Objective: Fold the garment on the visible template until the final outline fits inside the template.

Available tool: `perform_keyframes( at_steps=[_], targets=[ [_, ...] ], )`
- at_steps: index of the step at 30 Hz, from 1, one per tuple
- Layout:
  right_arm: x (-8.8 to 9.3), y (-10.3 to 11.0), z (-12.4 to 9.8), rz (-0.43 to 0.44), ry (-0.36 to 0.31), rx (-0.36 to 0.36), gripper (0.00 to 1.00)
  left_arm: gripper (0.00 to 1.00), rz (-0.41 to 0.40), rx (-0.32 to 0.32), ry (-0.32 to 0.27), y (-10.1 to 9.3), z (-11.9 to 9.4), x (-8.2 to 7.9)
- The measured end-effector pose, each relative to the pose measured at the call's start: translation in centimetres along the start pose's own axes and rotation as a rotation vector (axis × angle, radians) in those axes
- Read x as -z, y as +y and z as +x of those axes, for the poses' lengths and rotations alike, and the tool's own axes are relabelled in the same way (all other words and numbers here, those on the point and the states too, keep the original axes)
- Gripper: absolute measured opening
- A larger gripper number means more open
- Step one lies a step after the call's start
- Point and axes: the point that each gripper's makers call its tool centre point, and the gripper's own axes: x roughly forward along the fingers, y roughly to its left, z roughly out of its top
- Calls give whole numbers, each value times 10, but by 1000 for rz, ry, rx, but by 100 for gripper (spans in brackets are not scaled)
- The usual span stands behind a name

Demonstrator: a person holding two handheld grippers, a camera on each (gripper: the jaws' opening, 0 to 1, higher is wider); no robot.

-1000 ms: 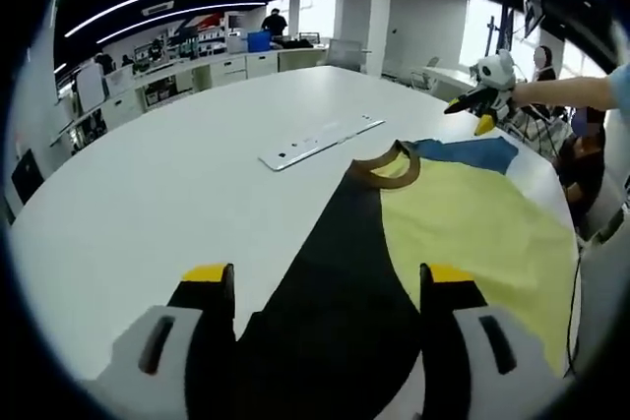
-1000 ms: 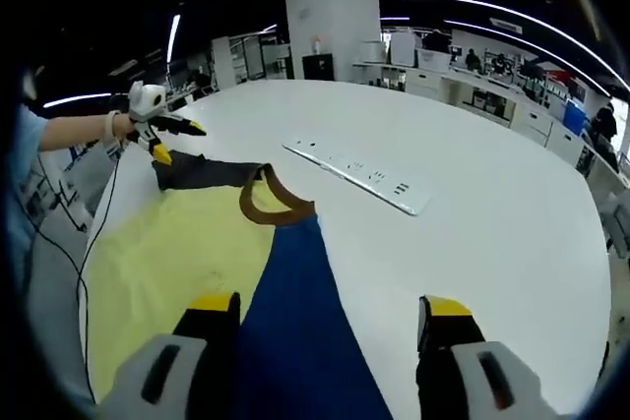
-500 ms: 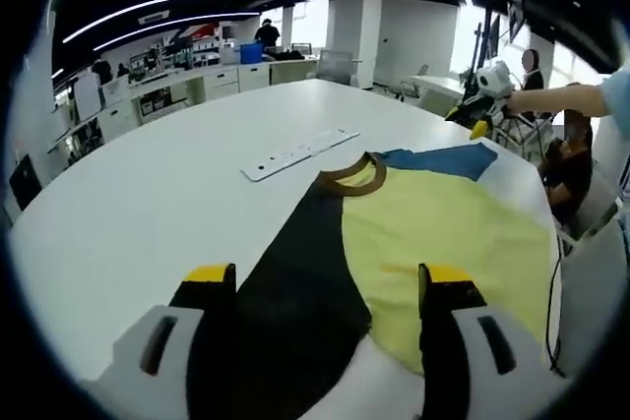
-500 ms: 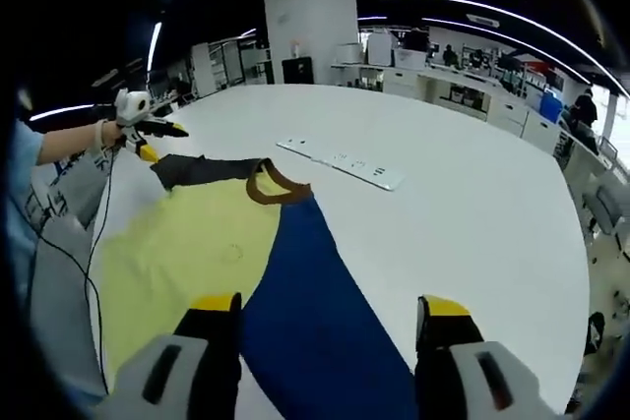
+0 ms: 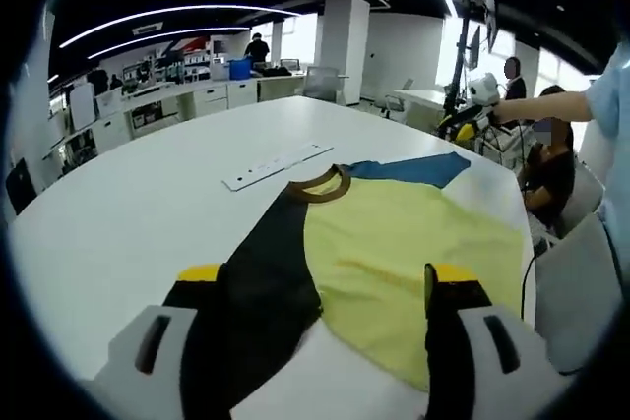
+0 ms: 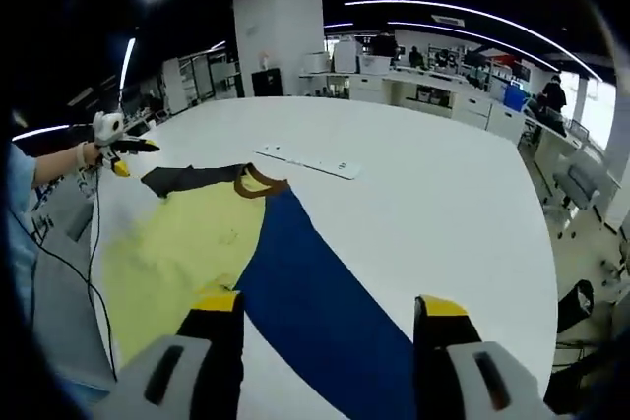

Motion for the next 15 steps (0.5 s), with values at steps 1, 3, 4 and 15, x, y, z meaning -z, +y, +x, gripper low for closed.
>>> perform_keyframes(
  at_steps=[1,3,4,15],
  targets=[
    [3,-2,-4,8,0,8,69,80,-6,3,0,-4,-2,2],
    [10,-7,-11,23,-1,29,68,80,2,6,-2,-9,-4,3],
    [14,-16,-15,35,0,38,68,79,6,2,2,-10,-6,4],
    [66,-35,-47,156,12,151,65,74,-19,-13,-13,-31,-25,14]
  ],
)
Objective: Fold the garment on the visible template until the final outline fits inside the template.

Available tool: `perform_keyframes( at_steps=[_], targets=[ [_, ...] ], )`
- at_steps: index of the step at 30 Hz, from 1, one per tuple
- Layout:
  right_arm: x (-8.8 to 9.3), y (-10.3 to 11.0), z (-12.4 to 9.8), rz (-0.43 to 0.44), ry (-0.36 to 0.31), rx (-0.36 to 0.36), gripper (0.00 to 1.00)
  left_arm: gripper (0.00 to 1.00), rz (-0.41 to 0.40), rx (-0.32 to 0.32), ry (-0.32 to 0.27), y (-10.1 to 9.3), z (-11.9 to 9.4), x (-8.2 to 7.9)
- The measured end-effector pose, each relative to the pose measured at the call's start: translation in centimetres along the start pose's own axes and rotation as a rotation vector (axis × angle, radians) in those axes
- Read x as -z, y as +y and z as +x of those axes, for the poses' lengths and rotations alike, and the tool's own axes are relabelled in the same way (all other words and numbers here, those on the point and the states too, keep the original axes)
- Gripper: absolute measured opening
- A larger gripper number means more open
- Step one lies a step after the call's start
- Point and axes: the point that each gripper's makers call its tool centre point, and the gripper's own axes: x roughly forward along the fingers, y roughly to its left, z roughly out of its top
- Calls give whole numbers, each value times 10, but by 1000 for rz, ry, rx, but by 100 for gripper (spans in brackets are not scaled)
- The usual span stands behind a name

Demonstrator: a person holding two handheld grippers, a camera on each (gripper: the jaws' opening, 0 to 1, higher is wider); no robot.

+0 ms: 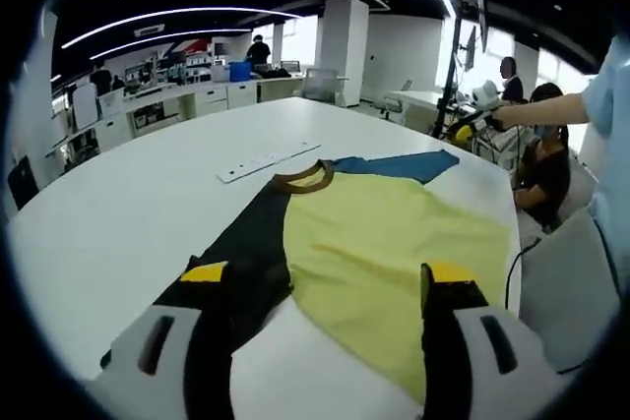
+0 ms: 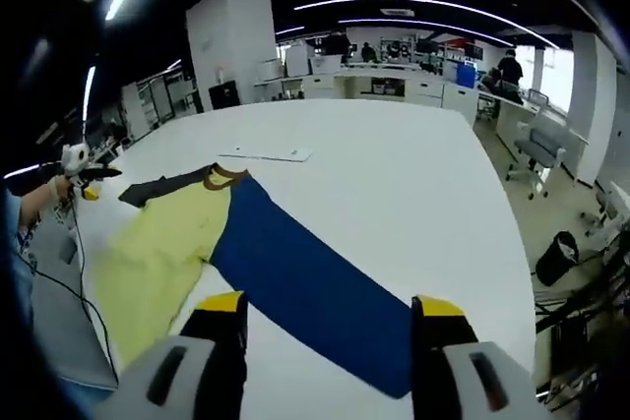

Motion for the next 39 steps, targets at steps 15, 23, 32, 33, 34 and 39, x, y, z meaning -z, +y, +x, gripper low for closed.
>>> perform_keyframes(
  at_steps=[15,23,32,33,34,39],
  targets=[
    [46,-29,-13,279,-67,223,53,72,-48,-28,3,-3,-17,15],
    [81,-17,-16,352,20,295,48,71,-62,-39,-2,-3,-21,17],
    [83,-19,-11,484,-47,305,29,69,-110,-42,20,-8,-20,37],
    [82,-24,-9,498,-56,306,29,69,-111,-44,22,-8,-20,39],
    [82,-23,-8,507,-57,302,28,69,-115,-47,23,-8,-21,40],
    [85,-27,0,516,-49,287,15,68,-138,-52,33,-13,-22,49]
  ],
)
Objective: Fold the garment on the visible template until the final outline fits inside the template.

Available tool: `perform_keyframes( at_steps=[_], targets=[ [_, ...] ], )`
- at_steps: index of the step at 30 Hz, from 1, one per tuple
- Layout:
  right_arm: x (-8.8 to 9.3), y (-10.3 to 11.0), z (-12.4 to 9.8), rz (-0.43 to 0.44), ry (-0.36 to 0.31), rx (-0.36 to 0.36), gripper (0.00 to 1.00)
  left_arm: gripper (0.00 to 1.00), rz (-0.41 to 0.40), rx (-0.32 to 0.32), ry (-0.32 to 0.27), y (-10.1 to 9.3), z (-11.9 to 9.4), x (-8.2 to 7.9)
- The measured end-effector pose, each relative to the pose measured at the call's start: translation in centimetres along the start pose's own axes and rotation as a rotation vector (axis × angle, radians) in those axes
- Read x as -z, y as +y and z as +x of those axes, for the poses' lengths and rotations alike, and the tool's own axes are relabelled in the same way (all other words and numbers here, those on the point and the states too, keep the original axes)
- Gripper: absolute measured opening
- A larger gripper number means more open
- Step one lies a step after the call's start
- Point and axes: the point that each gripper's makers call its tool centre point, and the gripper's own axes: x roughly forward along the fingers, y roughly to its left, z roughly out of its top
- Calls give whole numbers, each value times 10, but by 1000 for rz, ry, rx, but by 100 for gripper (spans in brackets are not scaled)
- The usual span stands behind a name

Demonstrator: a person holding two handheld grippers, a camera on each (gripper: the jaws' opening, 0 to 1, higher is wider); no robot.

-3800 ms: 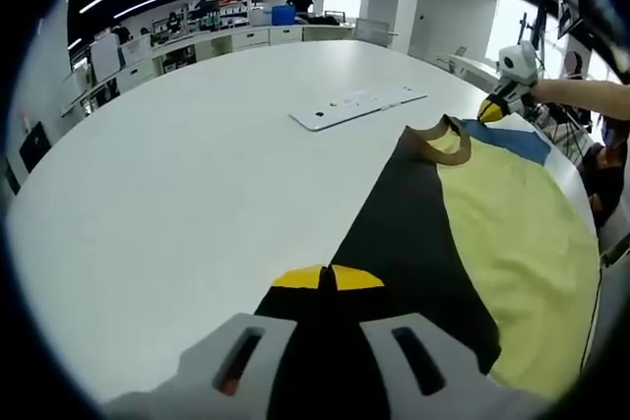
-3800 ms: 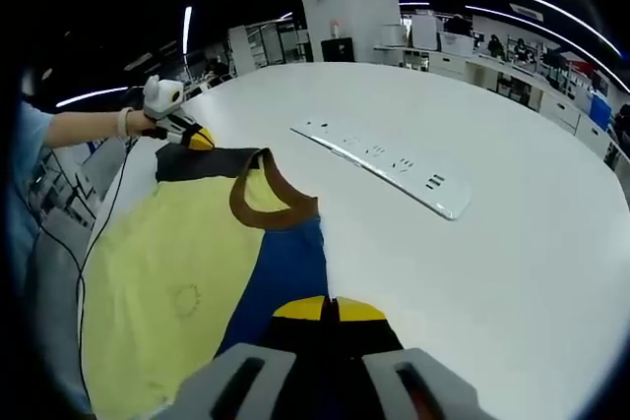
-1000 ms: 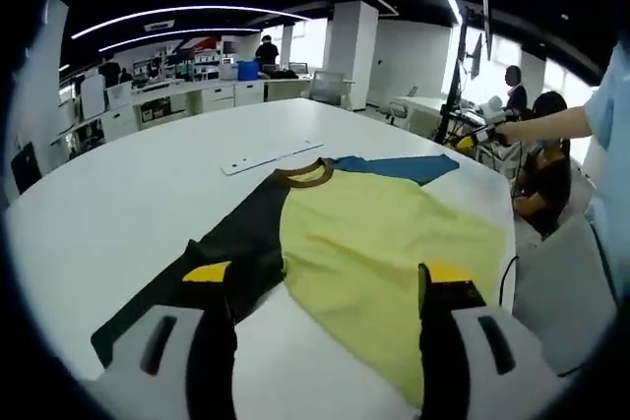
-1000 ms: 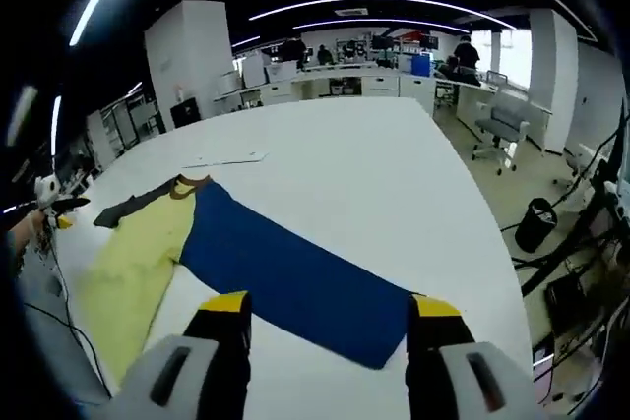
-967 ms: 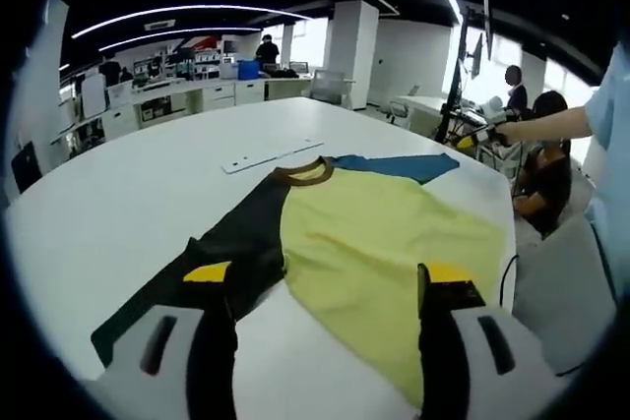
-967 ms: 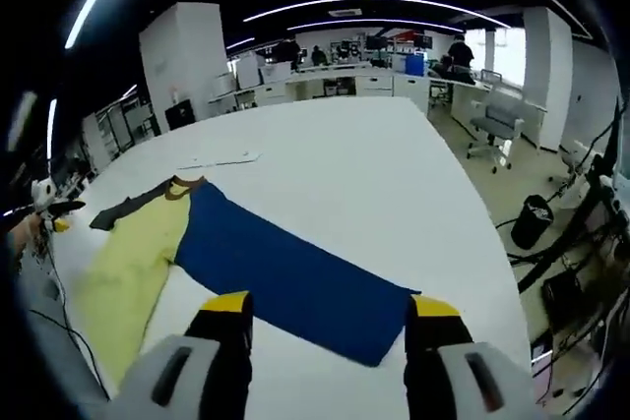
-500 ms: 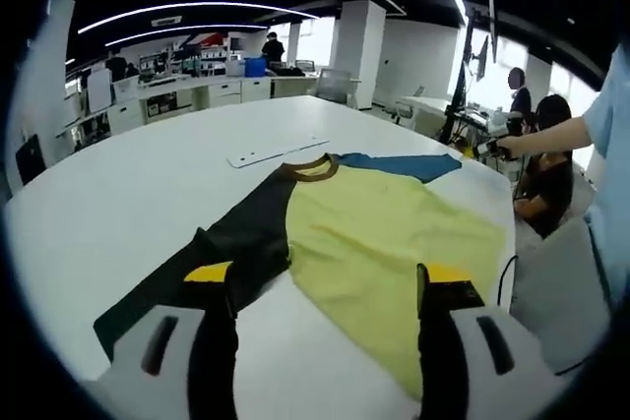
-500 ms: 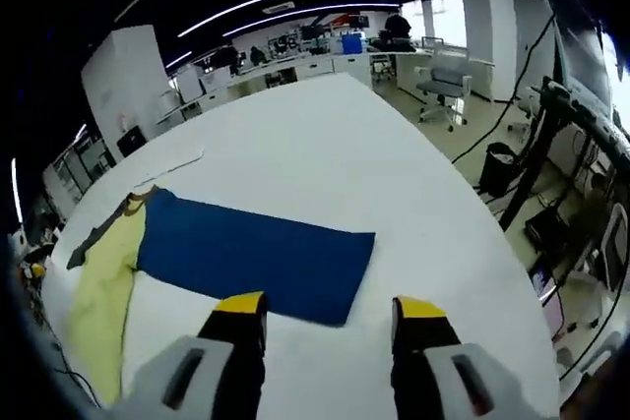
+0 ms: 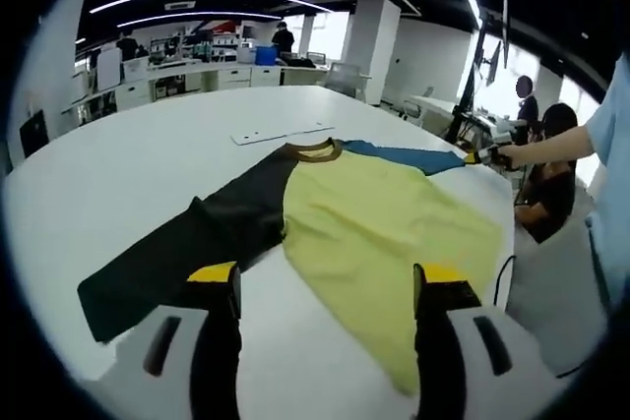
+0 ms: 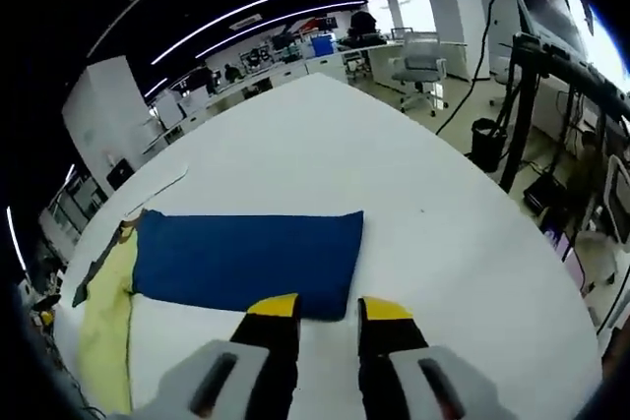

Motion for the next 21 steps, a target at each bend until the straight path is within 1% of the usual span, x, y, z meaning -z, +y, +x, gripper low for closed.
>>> perform_keyframes(
  at_steps=[1,3,4,5,6,7,10,12,14,15,19,20,21],
  targets=[
    [-1,0,0,4,-11,1,13,68,0,0,5,-1,0,2],
    [-3,-1,0,43,-30,4,12,68,-7,0,11,-1,-1,6],
    [-2,-2,0,45,-29,6,10,68,-12,-2,10,-1,-2,7],
    [-3,-9,5,47,-22,9,6,68,-15,-4,9,-1,-3,7],
    [-5,-16,8,50,-21,10,0,68,-22,-7,8,0,-3,8],
    [-7,-18,8,53,-25,9,0,67,-25,-8,8,0,-4,8],
    [-14,-35,20,50,-28,10,0,67,-32,-18,2,1,-5,8],
    [-20,-37,21,40,-38,8,0,66,-33,-21,-3,1,-6,7],
    [-33,-34,21,27,-83,-15,0,66,-25,-21,-11,-2,-7,5],
    [-37,-32,21,21,-89,-25,0,66,-23,-19,-16,-4,-7,4],
    [-55,-9,19,-10,-128,-92,0,66,-22,-16,-30,-7,-7,3],
    [-58,2,18,-18,-134,-114,0,66,-21,-16,-34,-7,-7,2],
    [-61,6,19,-22,-135,-127,0,66,-22,-13,-38,-9,-7,2]
  ],
)
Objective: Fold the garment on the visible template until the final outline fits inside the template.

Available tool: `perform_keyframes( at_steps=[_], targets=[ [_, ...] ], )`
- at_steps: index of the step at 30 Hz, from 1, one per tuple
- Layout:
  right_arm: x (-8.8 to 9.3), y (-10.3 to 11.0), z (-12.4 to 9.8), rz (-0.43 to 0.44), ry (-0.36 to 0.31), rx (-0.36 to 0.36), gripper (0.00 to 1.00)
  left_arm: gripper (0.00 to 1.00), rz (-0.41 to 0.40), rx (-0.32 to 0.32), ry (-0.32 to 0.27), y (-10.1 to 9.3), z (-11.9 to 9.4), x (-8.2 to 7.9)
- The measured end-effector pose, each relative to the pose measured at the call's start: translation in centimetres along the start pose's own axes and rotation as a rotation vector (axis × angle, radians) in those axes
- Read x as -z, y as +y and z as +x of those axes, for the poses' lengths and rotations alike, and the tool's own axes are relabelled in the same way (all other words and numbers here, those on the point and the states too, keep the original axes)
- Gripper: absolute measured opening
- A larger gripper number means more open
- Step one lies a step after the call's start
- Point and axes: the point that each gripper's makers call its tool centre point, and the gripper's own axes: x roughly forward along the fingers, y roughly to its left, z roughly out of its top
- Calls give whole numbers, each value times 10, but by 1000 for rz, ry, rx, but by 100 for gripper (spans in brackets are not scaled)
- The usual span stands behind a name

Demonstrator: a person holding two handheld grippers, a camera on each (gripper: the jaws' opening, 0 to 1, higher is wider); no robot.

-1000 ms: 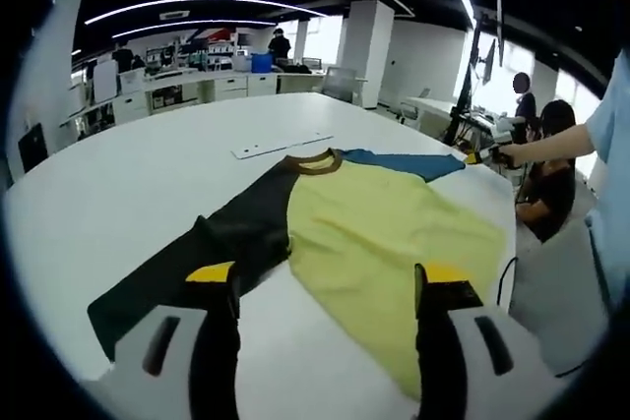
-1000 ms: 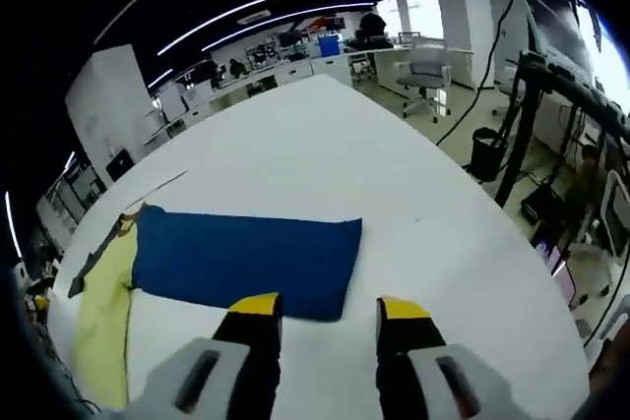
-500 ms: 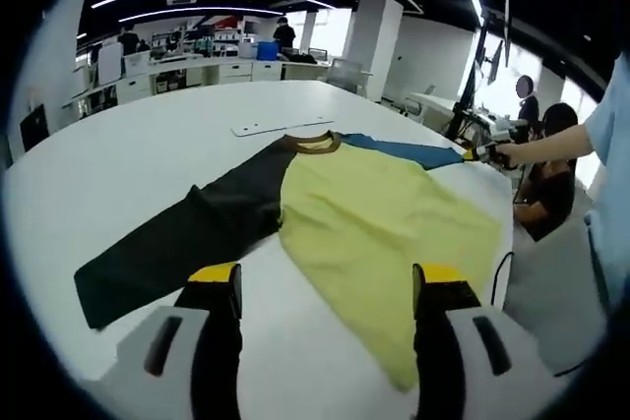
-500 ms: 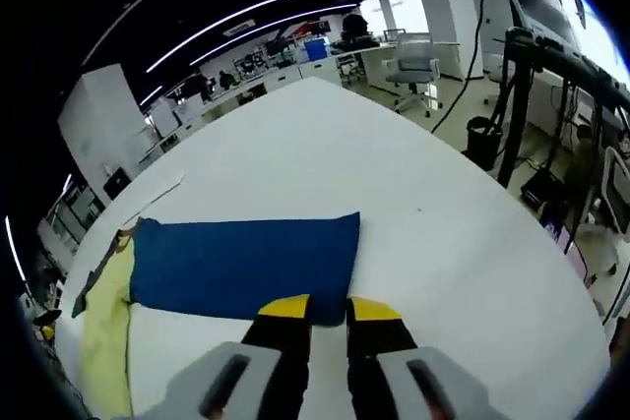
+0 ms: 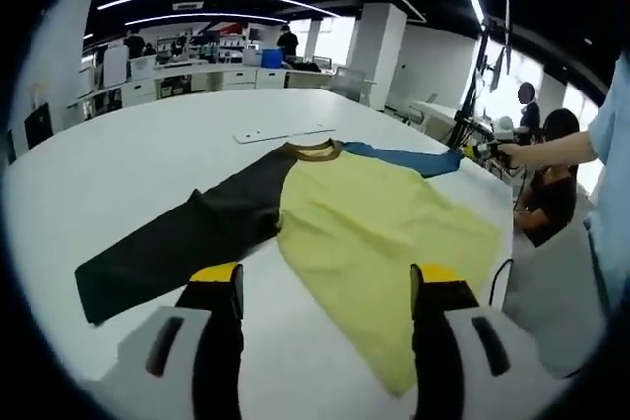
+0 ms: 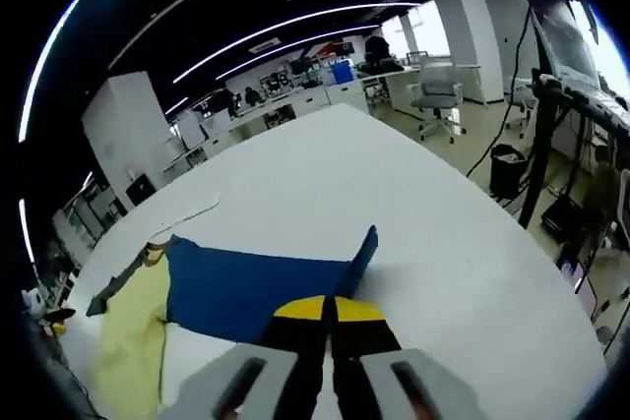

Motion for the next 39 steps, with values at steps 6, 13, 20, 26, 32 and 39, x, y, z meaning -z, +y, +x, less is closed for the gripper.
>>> perform_keyframes(
  at_steps=[6,13,20,26,32,39],
  targets=[
    [-21,35,18,-48,-17,-102,0,66,15,9,-14,-4,-1,0],
    [-8,168,12,-96,-17,-230,0,65,6,-2,-50,-4,-8,-1],
    [-7,258,40,-132,-2,-370,0,65,-1,-19,-71,-2,-16,1],
    [-2,326,59,-142,19,-476,0,65,-1,-27,-86,-1,-20,0],
    [2,379,64,-150,35,-569,0,65,-11,-37,-98,2,-23,-1],
    [12,439,68,-213,54,-656,0,65,-30,-39,-109,3,-22,0]
  ],
)
